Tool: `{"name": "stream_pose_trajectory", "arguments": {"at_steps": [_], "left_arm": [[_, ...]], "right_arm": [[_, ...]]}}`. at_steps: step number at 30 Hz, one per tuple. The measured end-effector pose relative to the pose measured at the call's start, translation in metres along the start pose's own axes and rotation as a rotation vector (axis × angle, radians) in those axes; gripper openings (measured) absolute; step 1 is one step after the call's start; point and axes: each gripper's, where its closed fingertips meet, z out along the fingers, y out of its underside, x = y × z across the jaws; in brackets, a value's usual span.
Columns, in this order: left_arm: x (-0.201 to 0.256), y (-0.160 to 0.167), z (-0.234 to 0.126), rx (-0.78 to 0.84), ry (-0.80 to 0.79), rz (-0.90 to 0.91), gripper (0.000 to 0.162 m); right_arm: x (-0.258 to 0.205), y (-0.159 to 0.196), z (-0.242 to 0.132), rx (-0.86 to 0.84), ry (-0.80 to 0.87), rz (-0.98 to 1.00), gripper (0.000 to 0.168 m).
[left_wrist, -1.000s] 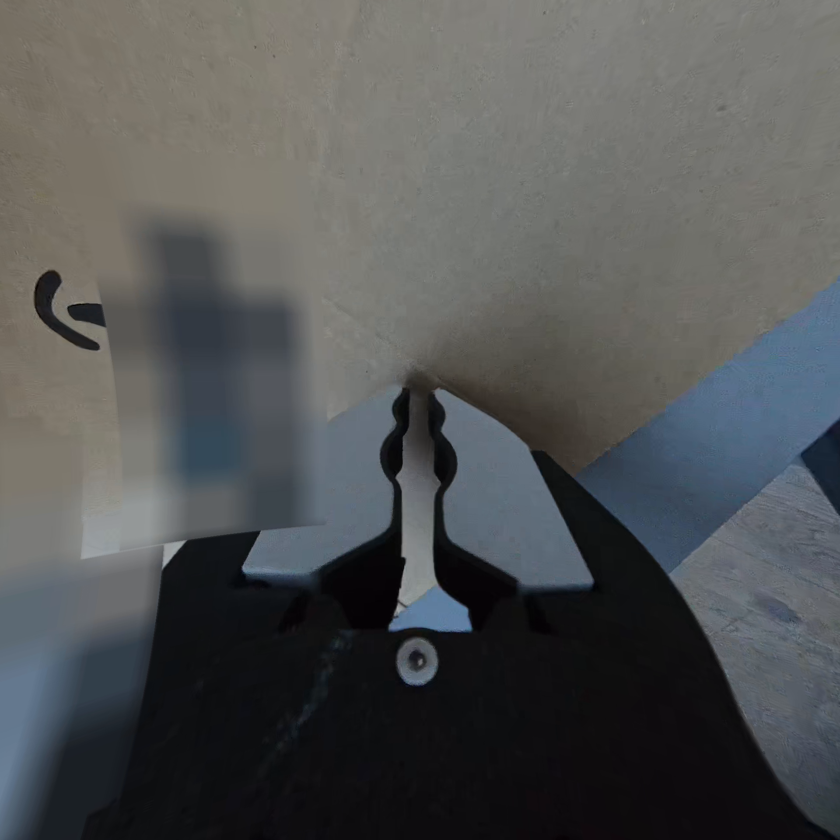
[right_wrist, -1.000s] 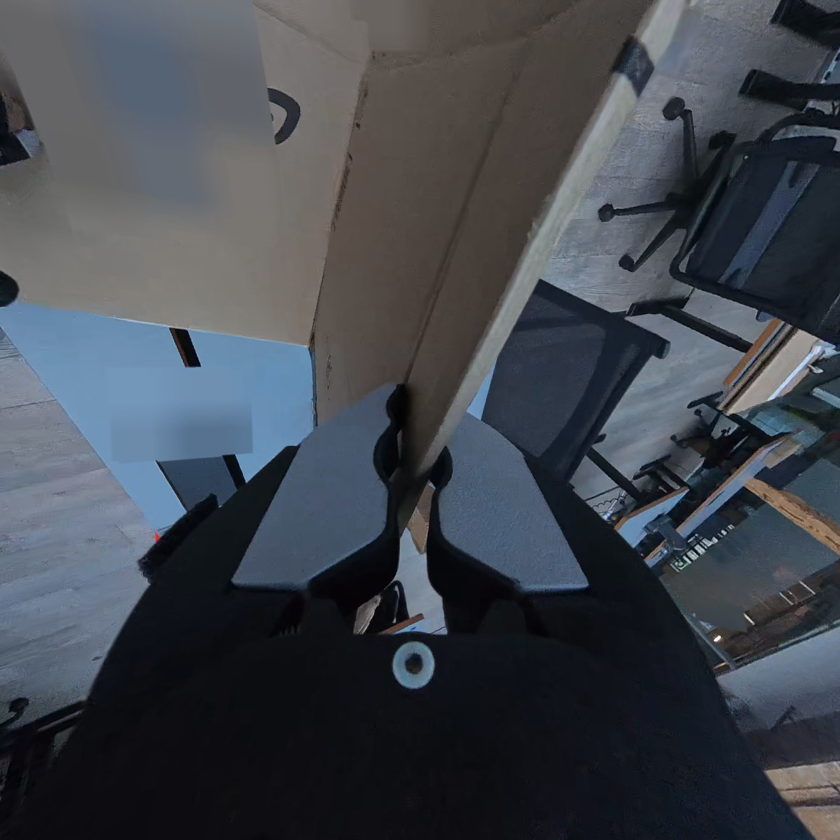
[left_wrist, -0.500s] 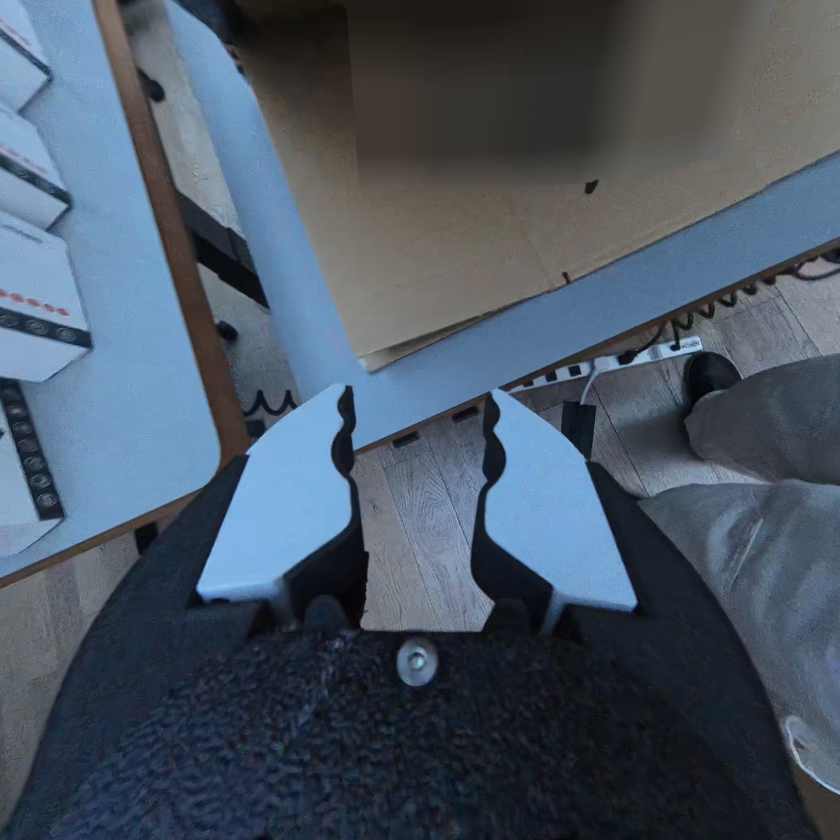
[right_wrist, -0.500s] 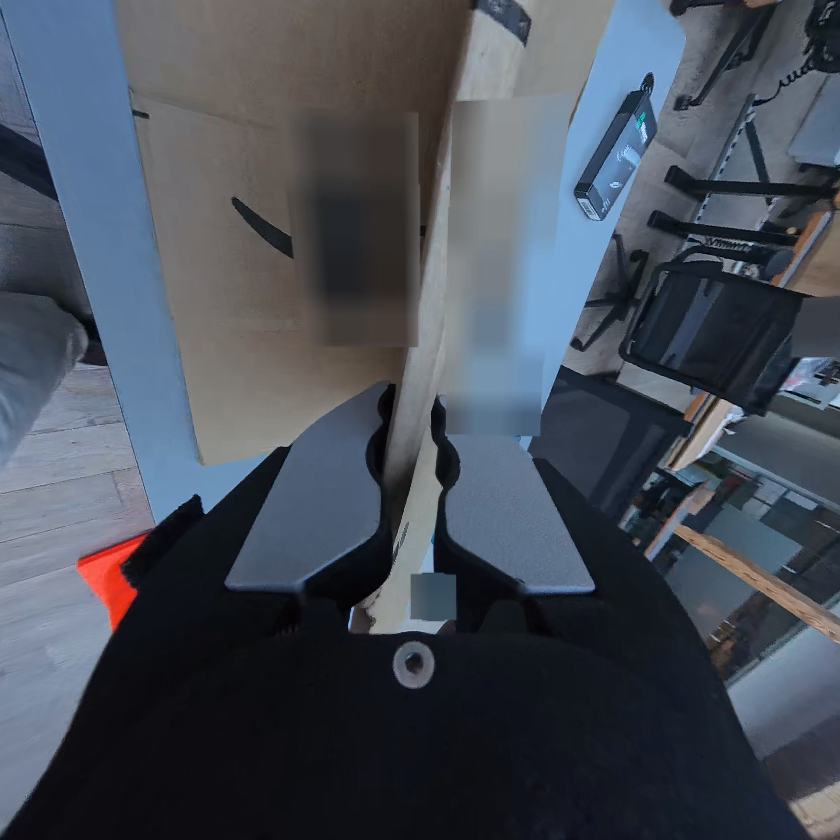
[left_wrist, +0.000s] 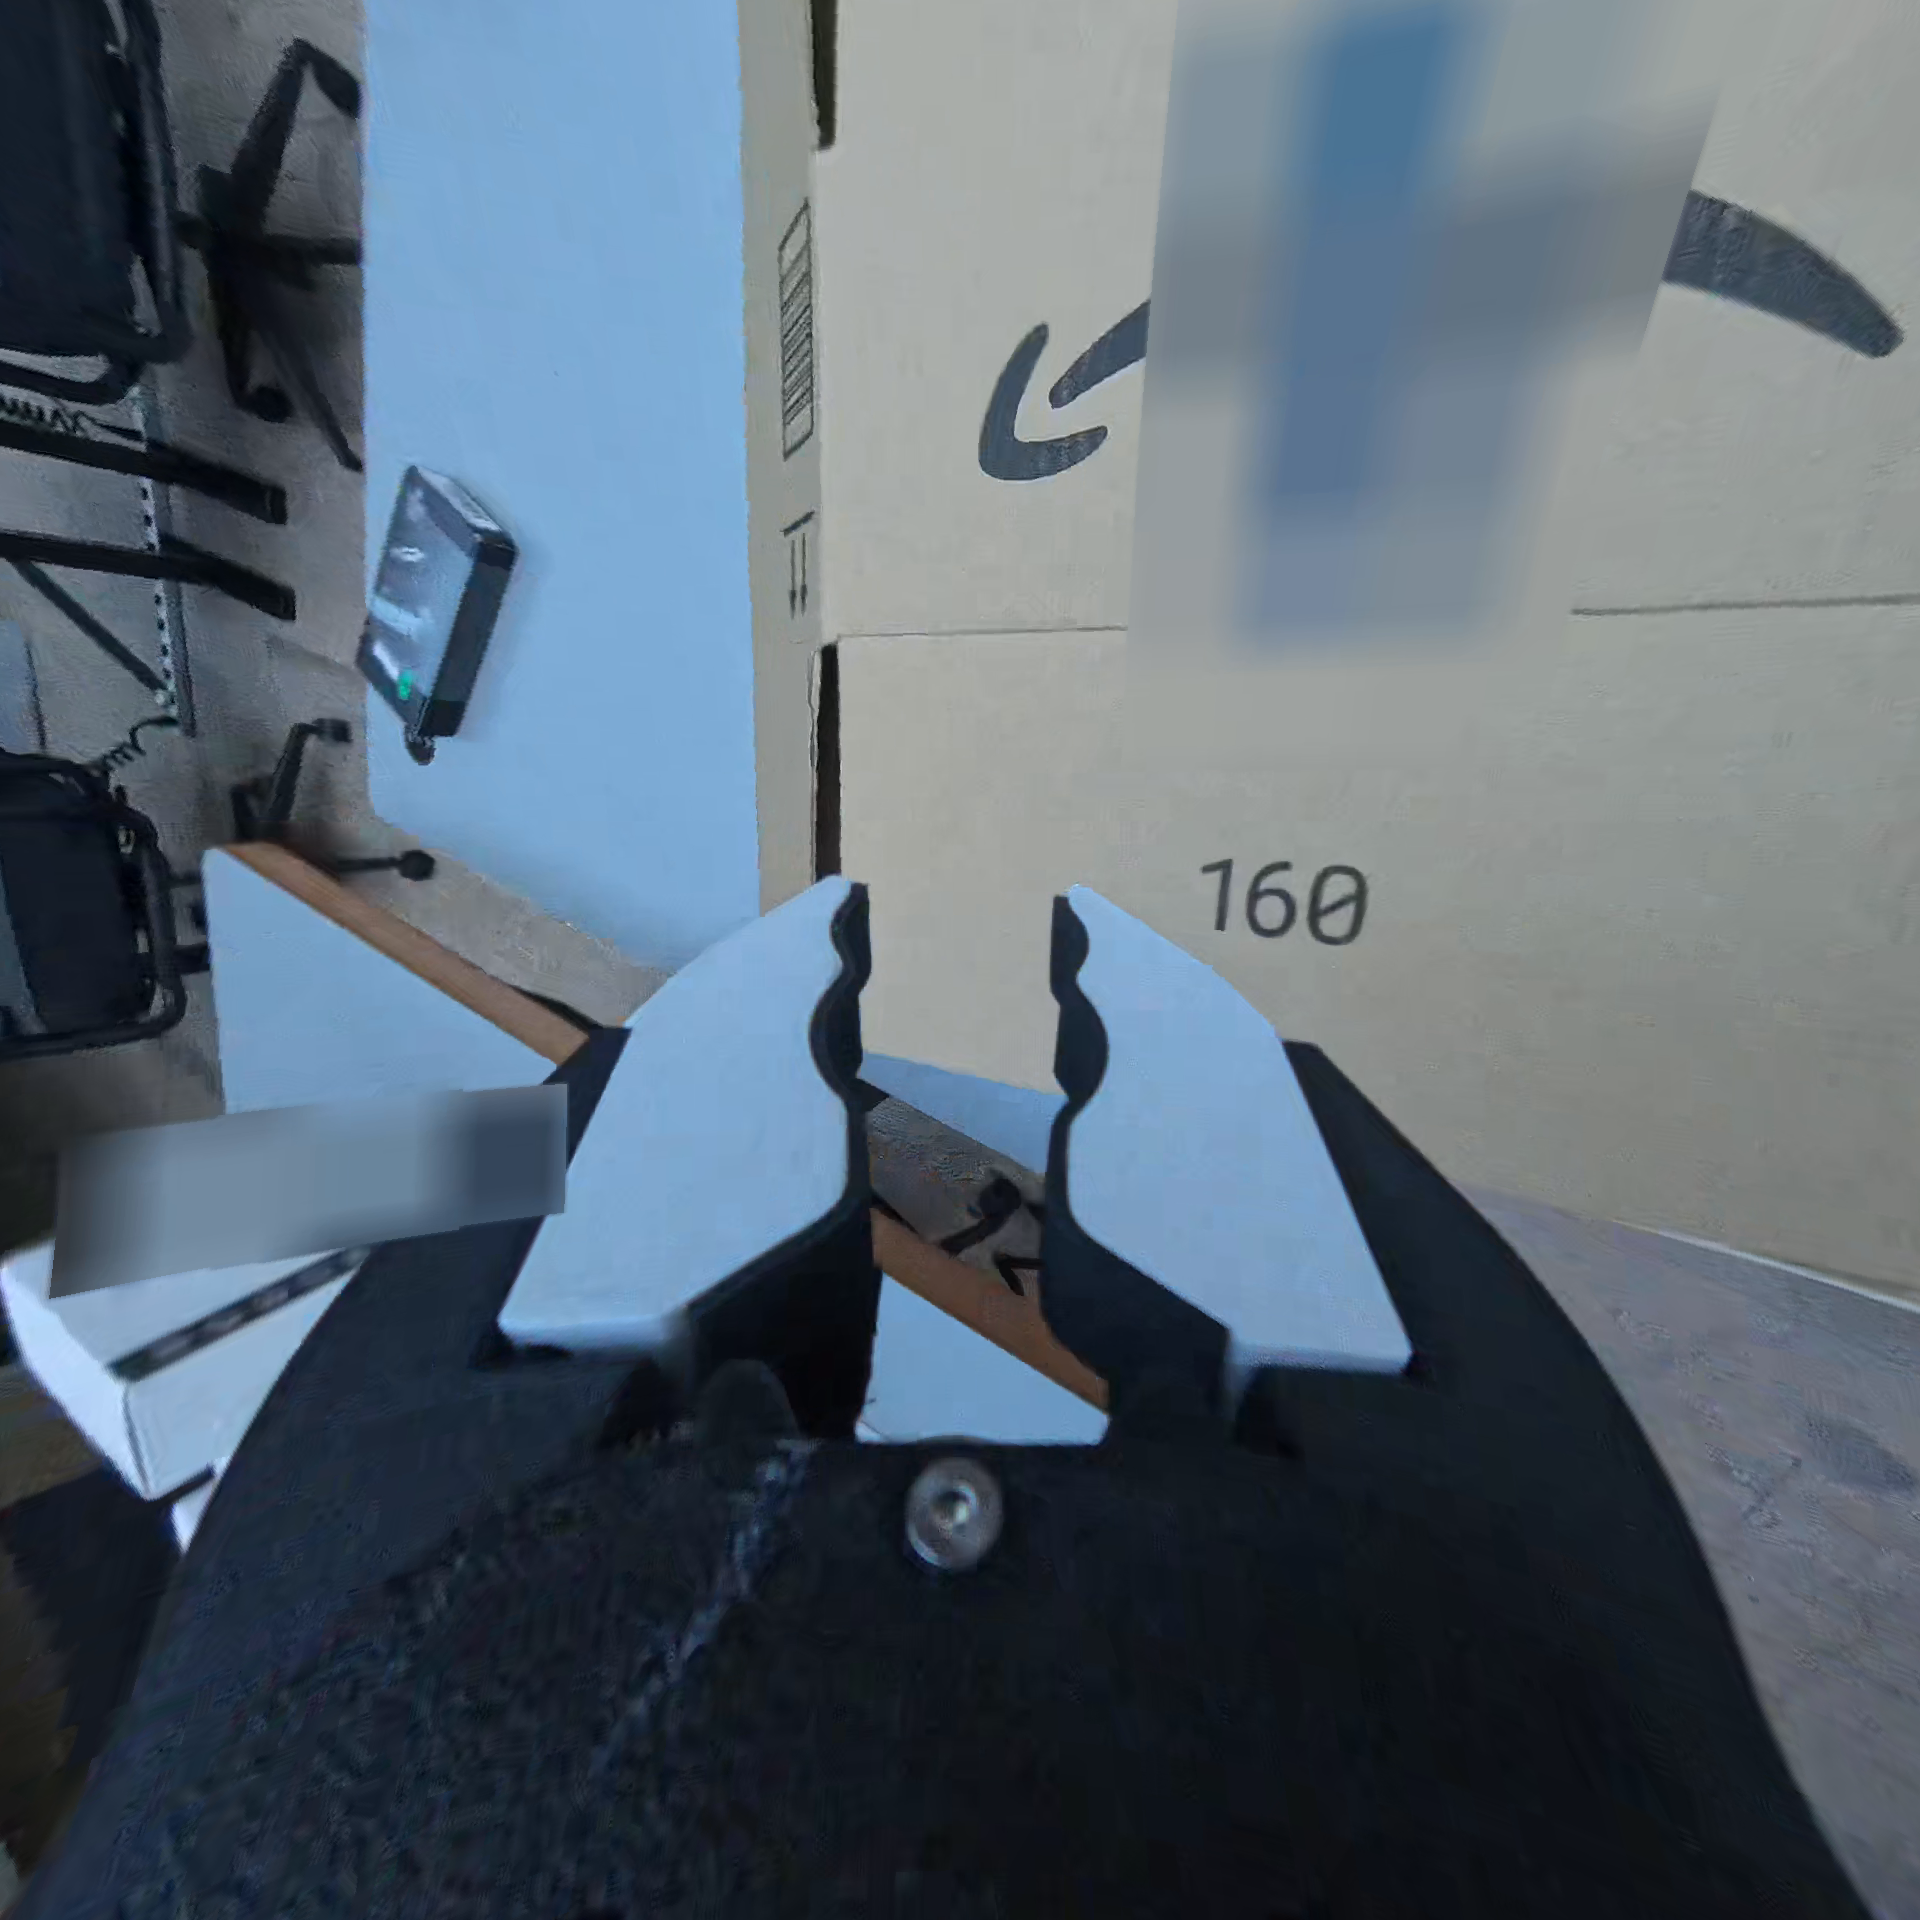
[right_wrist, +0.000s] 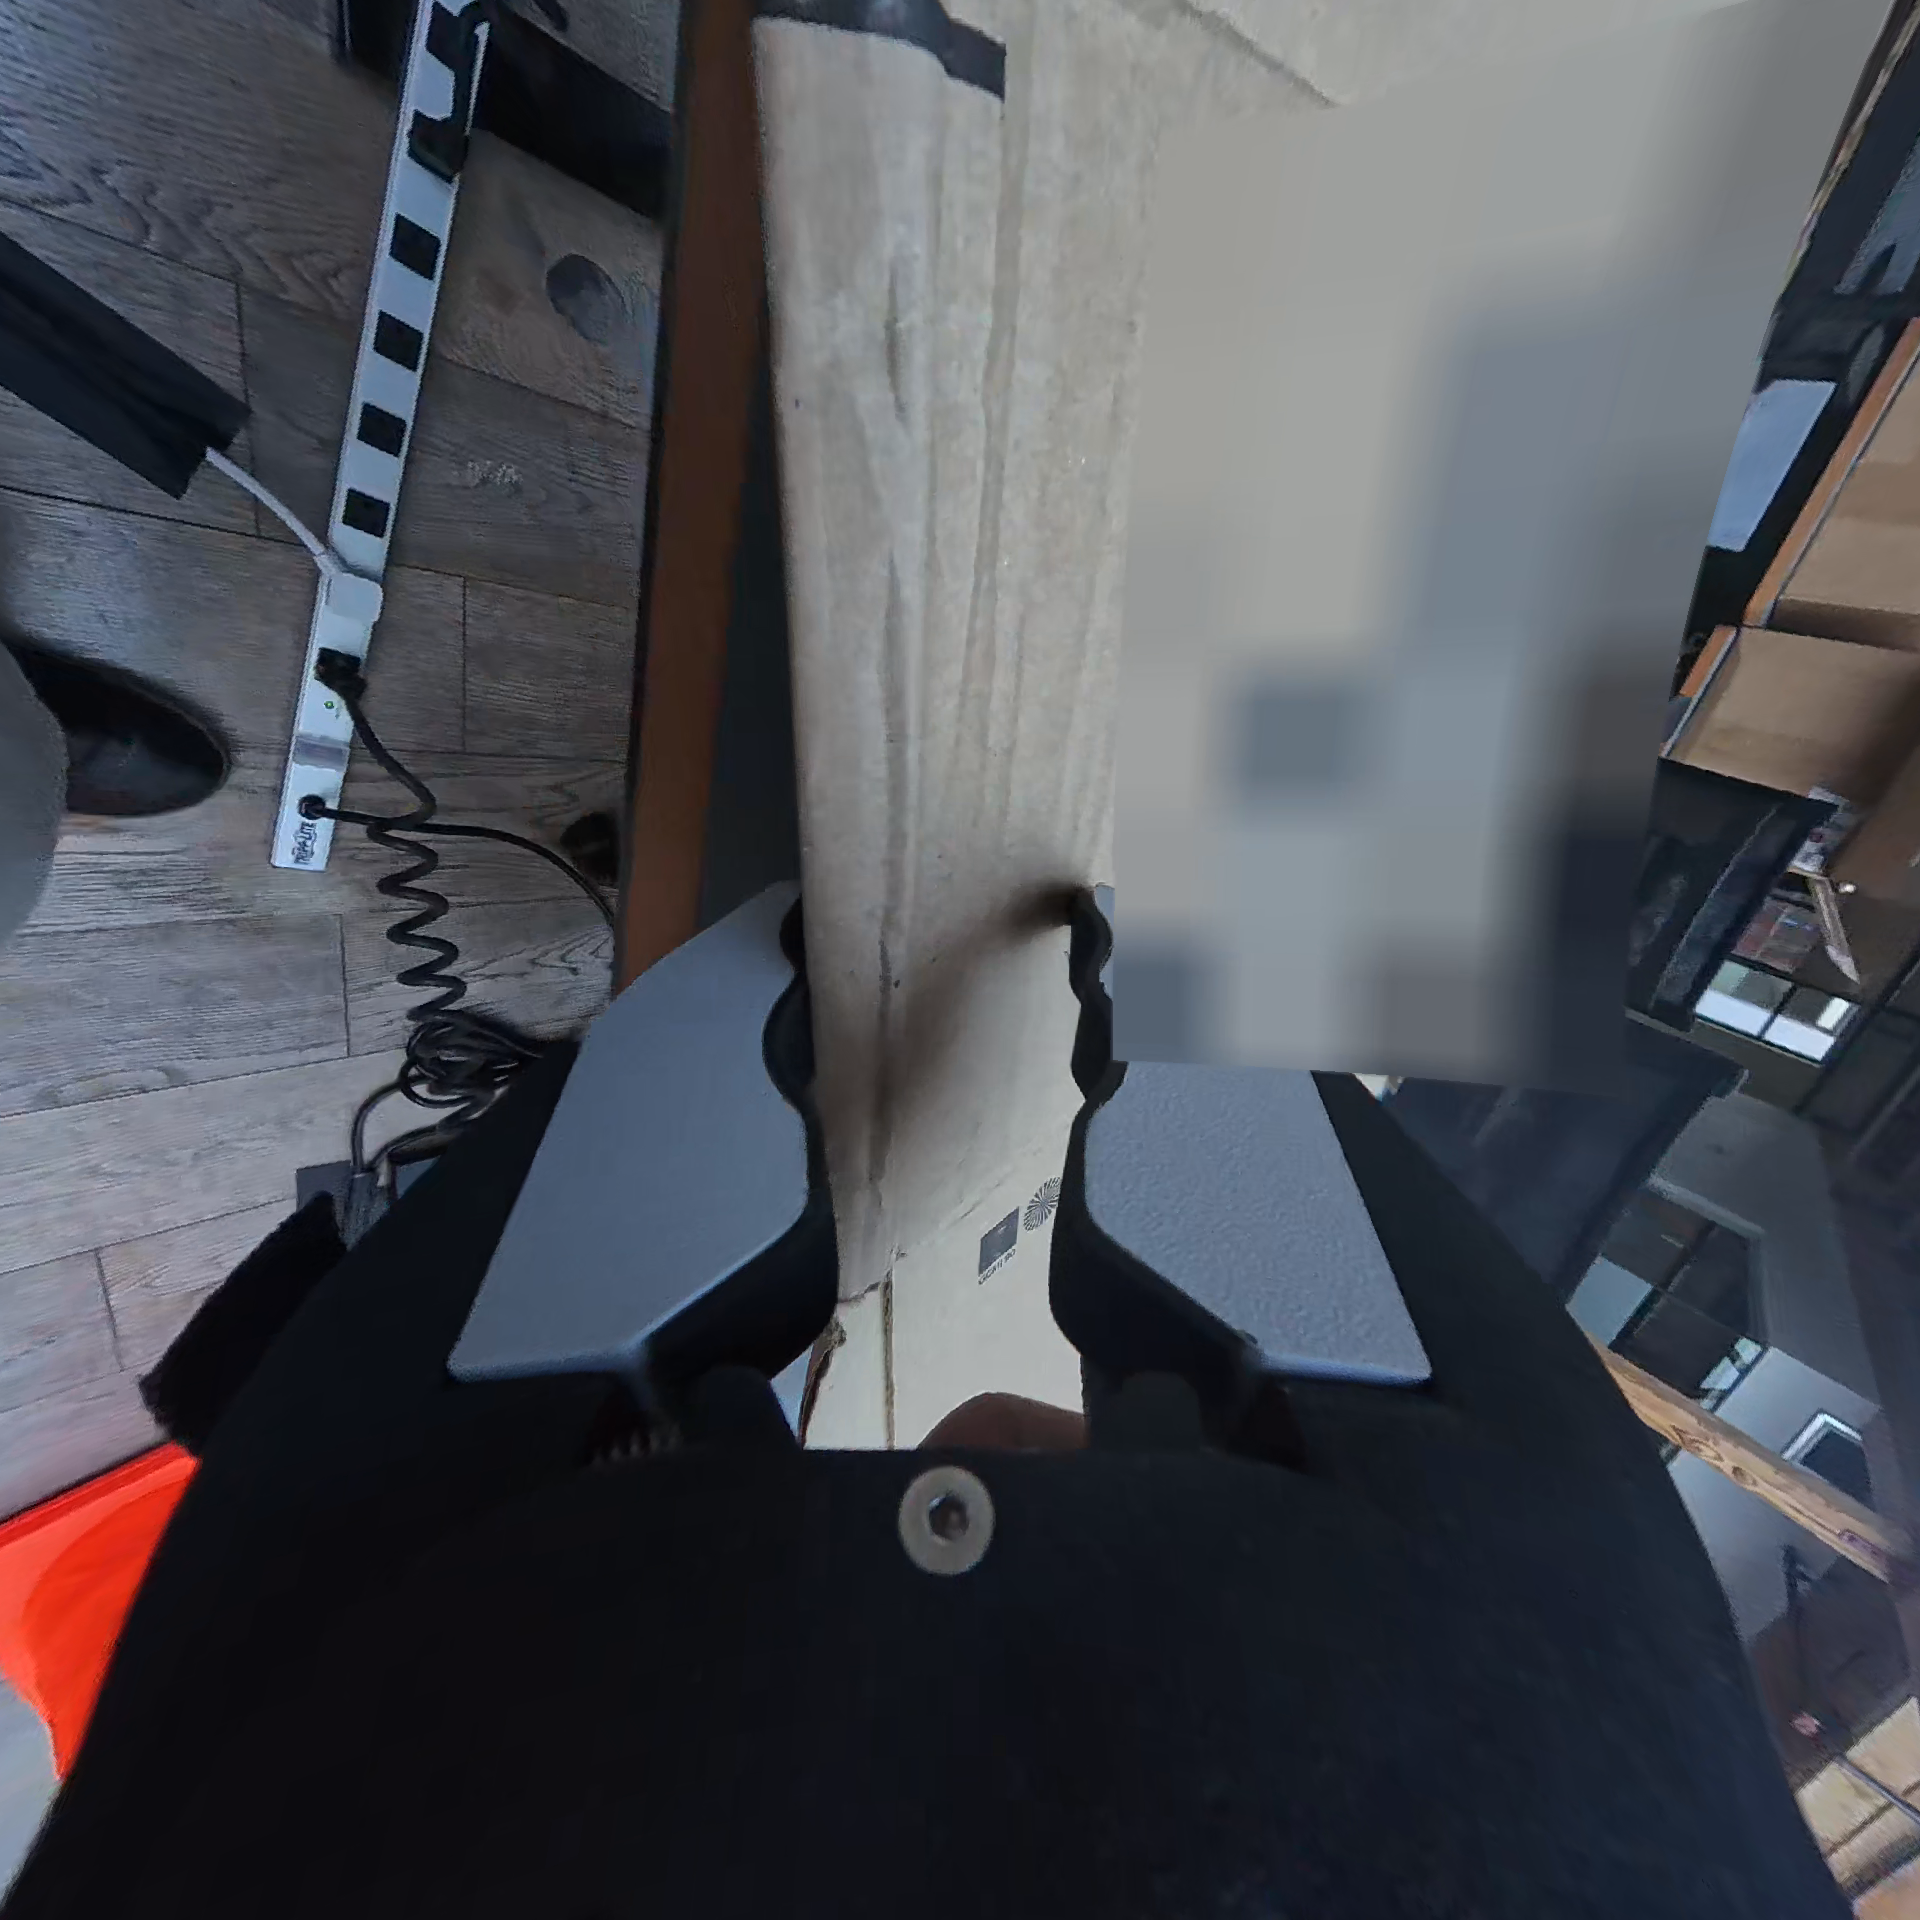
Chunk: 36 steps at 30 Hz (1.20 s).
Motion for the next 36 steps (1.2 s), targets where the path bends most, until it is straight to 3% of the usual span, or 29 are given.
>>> {"name": "stream_pose_trajectory", "arguments": {"at_steps": [3,6,12,14,15,17,18,21,22,23,25,28,32,36], "left_arm": [[-0.010,-0.020,0.092,-0.055,0.095,0.095,0.022],[-0.005,-0.030,0.167,-0.139,0.185,0.166,0.019],[0.008,-0.027,0.226,-0.256,0.232,0.469,0.002],[0.015,-0.020,0.237,-0.301,0.230,0.572,0.000],[0.020,-0.011,0.244,-0.348,0.233,0.620,0.000],[0.024,-0.007,0.251,-0.379,0.206,0.734,0.000],[0.024,-0.007,0.251,-0.389,0.205,0.728,0.000],[0.024,-0.007,0.249,-0.348,0.255,0.622,0.000],[0.024,-0.007,0.249,-0.336,0.273,0.597,0.000],[0.024,-0.006,0.250,-0.323,0.284,0.583,0.000],[0.023,-0.005,0.251,-0.285,0.311,0.602,0.000],[0.024,-0.005,0.251,-0.235,0.382,0.643,0.000],[0.024,-0.004,0.251,-0.213,0.471,0.663,0.000],[0.024,-0.002,0.250,-0.152,0.461,0.713,0.000]], "right_arm": [[-0.033,0.013,0.007,-0.001,-0.083,0.034,0.050],[-0.052,0.035,0.019,-0.025,-0.063,0.019,0.051],[-0.052,0.059,0.021,-0.004,-0.115,0.091,0.054],[-0.049,0.078,0.014,-0.018,-0.171,0.183,0.049],[-0.042,0.094,0.008,-0.039,-0.169,0.255,0.056],[-0.027,0.125,-0.015,-0.049,-0.159,0.492,0.055],[-0.027,0.130,-0.029,-0.018,-0.223,0.729,0.055],[-0.016,0.095,-0.064,0.256,-0.529,1.744,0.057],[-0.011,0.085,-0.067,0.332,-0.598,2.033,0.058],[-0.016,0.079,-0.064,0.334,-0.624,2.195,0.063],[-0.035,0.073,-0.050,0.238,-0.564,2.309,0.066],[-0.042,0.058,-0.035,0.252,-0.485,2.566,0.064],[-0.064,0.021,-0.014,0.186,-0.390,2.663,0.066],[-0.052,0.001,0.014,0.313,-0.334,2.775,0.037]]}}
